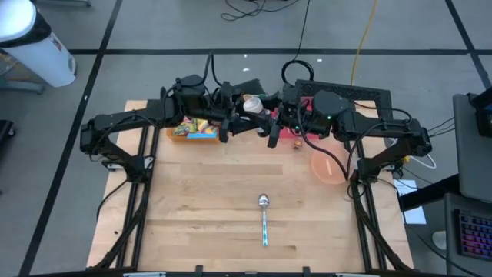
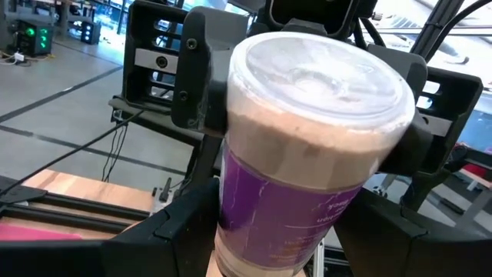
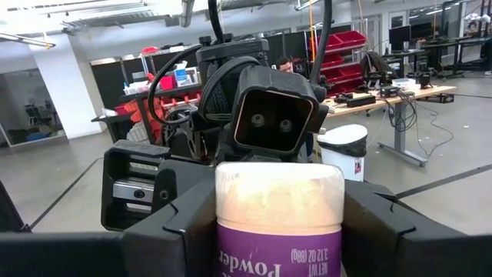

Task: Pick & Place Food Item
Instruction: Put the purple seasoning bottle into the white bin

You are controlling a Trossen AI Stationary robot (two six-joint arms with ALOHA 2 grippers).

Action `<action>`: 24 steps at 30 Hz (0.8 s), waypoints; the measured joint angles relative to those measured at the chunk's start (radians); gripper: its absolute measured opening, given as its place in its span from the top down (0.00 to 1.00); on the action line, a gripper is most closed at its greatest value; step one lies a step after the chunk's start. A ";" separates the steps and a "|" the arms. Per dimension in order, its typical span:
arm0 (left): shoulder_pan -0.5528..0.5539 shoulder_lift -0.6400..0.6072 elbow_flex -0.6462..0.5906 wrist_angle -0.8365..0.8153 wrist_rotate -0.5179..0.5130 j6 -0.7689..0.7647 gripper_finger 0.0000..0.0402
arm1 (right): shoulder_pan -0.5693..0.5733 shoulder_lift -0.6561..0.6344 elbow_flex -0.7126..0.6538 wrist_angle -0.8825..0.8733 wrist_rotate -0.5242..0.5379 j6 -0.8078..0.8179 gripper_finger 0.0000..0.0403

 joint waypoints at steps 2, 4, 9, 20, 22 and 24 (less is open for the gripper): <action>0.000 0.000 0.000 0.000 0.000 0.000 0.40 | 0.000 0.000 0.000 0.000 0.000 0.000 0.50; 0.000 0.000 0.000 0.000 0.000 0.000 0.40 | 0.000 0.000 0.000 0.000 0.001 0.000 0.50; 0.000 0.000 0.000 0.000 0.000 0.000 0.40 | 0.000 0.000 0.000 -0.001 0.001 0.000 0.50; 0.000 0.000 0.000 0.001 0.001 0.011 0.48 | 0.000 0.000 0.000 -0.001 0.002 -0.013 0.50; 0.000 0.000 0.000 0.001 0.001 0.012 0.51 | 0.000 0.000 0.000 0.000 0.002 -0.021 0.50; 0.000 0.000 0.000 0.002 0.001 0.012 0.53 | 0.000 0.000 0.000 0.000 0.002 -0.024 0.50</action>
